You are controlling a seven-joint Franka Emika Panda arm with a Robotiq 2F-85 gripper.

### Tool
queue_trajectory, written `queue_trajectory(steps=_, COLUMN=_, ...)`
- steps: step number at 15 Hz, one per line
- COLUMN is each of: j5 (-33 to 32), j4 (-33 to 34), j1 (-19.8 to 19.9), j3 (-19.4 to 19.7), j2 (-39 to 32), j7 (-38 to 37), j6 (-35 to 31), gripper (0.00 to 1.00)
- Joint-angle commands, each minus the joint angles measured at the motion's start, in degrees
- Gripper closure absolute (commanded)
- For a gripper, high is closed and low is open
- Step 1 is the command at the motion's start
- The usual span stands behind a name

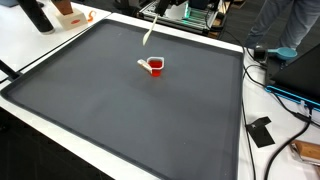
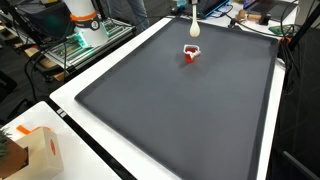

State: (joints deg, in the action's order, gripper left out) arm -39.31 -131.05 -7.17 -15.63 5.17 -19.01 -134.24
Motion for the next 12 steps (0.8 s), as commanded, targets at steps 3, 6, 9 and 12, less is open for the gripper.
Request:
queue_trajectory(steps=3, j5=-12.42, j4=0.02, j1=-2.94, j3=-0.56, j2=-3.25, j7=-10.48, j6=2.52, gripper=0.97)
queue_trajectory(steps=6, j5=-17.27, j4=-0.58, j1=-4.63, j3=-0.58, j2=-4.47, j7=-15.30, j6=2.12, gripper=0.97)
queue_trajectory(steps=9, j5=-22.24, j4=-1.16, j1=-6.09, j3=-0.53, j2=-5.48, j7=-20.16, j6=1.72, gripper=0.97)
queue_trajectory(steps=12, j5=-27.80, j4=-2.08, j1=-7.21, j3=-0.48, j2=-6.57, j7=-25.30, j6=1.94, gripper=0.97)
